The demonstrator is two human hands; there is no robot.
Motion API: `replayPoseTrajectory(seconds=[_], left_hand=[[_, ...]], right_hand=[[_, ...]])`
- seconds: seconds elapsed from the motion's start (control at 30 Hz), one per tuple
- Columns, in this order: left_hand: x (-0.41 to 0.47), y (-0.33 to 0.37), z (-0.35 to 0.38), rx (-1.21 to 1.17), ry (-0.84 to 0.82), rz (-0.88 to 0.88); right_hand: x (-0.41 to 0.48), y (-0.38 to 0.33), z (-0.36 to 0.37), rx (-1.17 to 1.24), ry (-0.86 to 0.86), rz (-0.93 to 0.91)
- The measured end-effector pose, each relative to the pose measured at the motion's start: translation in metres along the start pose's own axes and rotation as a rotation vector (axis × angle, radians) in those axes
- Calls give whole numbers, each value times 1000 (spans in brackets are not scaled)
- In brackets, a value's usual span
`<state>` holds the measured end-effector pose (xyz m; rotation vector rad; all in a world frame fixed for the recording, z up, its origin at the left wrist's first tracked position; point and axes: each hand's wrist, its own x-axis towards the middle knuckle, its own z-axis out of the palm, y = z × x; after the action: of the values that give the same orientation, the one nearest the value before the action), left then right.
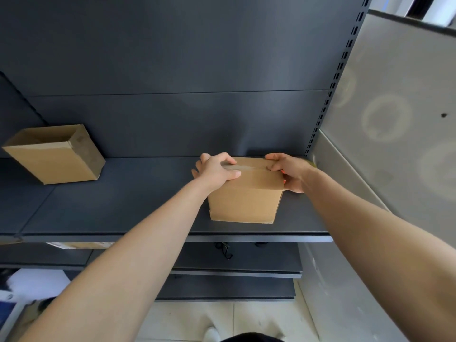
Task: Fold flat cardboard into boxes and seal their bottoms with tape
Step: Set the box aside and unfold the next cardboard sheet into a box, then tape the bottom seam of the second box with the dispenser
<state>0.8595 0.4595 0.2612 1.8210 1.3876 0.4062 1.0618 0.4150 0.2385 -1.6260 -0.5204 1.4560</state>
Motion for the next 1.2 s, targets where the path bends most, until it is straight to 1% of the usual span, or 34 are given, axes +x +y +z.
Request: replayPoseTrajectory(seconds=[0.07, 0.13, 0.17, 0.2, 0.23, 0.27, 0.3, 0.33, 0.37, 0.4, 0.43, 0.47, 0.57, 0.67, 0.73, 0.8, 0.9, 0.97, 1.03, 1.07, 1.13, 1.2], left_hand=[[4, 4, 3, 81, 41, 54], [8, 8, 6, 92, 29, 99], [8, 9, 6, 75, 14, 105], [8, 11, 7, 53, 5, 104], [7, 11, 8, 36, 2, 98], [7, 10, 9, 30, 4, 95], [7, 9, 9, 31, 13, 99], [8, 9, 9, 32, 20, 98], [7, 9, 10, 33, 23, 93], [7, 10, 10, 32, 28, 87], [7, 12, 12, 33, 33, 84], [7, 12, 13, 41, 37, 81], [10, 11, 16, 51, 31, 68], [18, 4, 18, 47, 10, 58], [20, 2, 20, 50, 15, 60], [22, 0, 20, 46, 21, 63], [27, -1, 20, 31, 26, 74], [29, -1, 19, 18, 36, 85], [29, 0, 19, 10, 36, 86], [30, 1, 19, 9, 35, 89], [30, 4, 20, 10, 41, 96], [27, 9, 20, 15, 51, 100]], right_hand=[[-3, -1, -6, -27, -41, 11], [-7, -2, -14, -12, -76, 12], [-6, -2, -18, 23, -45, -7], [1, -2, -24, 46, 45, -36], [6, -1, -32, 34, 180, -74], [13, 0, -40, -51, 327, -118], [16, 1, -46, -191, 403, -153], [20, 3, -53, -377, 435, -149], [23, 5, -57, -531, 442, -121], [26, 7, -60, -754, 424, -111], [31, 11, -63, -928, 387, -97], [38, 16, -66, -1031, 334, -56], [54, 30, -68, -1233, 308, 15], [68, 37, -70, -1401, 345, -55], [74, 36, -74, -1397, 339, -54], [74, 29, -79, -1335, 306, -52], [54, 5, -86, -1117, 243, -170], [34, -20, -93, -1019, 184, -221], [13, -45, -99, -944, 74, -243], [1, -57, -101, -858, 1, -251], [-24, -78, -99, -607, -129, -259], [-45, -95, -94, -364, -200, -248]])
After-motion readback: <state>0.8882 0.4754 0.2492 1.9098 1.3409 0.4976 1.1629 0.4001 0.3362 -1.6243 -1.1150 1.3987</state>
